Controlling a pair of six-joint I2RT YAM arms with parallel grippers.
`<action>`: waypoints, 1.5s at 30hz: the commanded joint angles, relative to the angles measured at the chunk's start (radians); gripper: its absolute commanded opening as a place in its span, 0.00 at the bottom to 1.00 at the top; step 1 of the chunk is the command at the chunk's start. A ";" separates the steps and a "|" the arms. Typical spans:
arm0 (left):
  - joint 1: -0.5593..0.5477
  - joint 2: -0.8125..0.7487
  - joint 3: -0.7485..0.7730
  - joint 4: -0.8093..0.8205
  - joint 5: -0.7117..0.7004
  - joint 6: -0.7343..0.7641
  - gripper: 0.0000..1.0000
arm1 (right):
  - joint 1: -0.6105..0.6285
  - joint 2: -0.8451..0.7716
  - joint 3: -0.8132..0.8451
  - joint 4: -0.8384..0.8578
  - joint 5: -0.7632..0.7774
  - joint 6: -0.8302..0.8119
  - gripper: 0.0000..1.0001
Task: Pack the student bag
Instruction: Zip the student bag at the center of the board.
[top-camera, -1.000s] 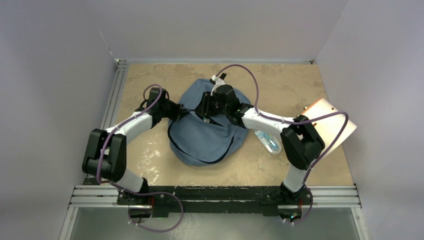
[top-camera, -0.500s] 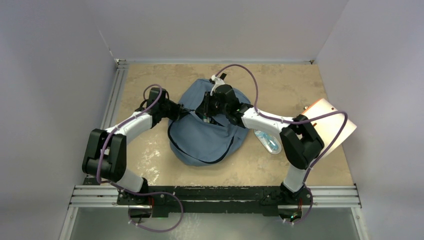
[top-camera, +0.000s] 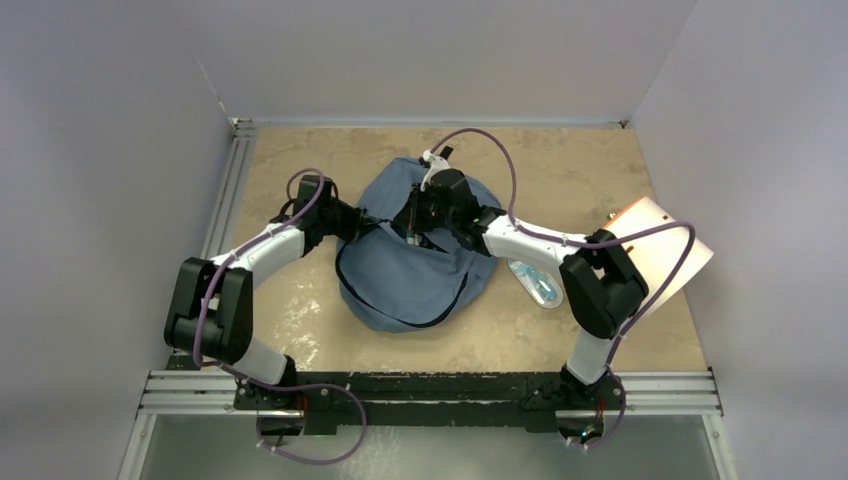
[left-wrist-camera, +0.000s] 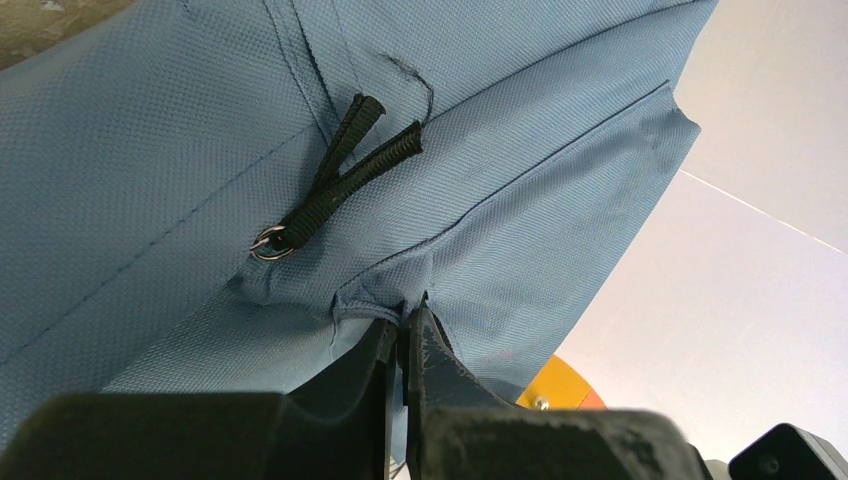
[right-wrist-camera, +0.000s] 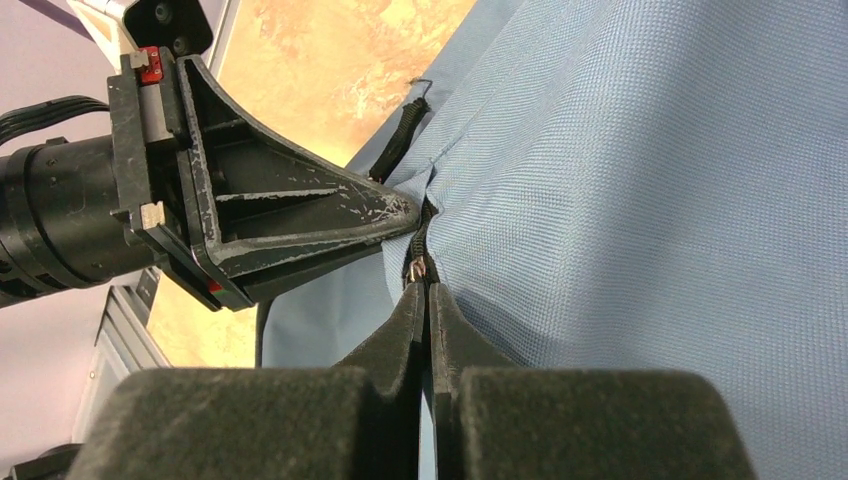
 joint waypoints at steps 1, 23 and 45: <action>0.017 -0.024 0.001 0.004 -0.019 0.024 0.00 | 0.001 -0.049 0.016 0.044 0.041 -0.011 0.00; 0.054 -0.010 0.003 0.002 -0.011 0.043 0.00 | 0.001 -0.300 -0.178 -0.071 0.197 -0.020 0.00; 0.128 0.023 0.047 -0.041 -0.027 0.149 0.00 | -0.008 -0.468 -0.304 -0.393 0.541 -0.024 0.00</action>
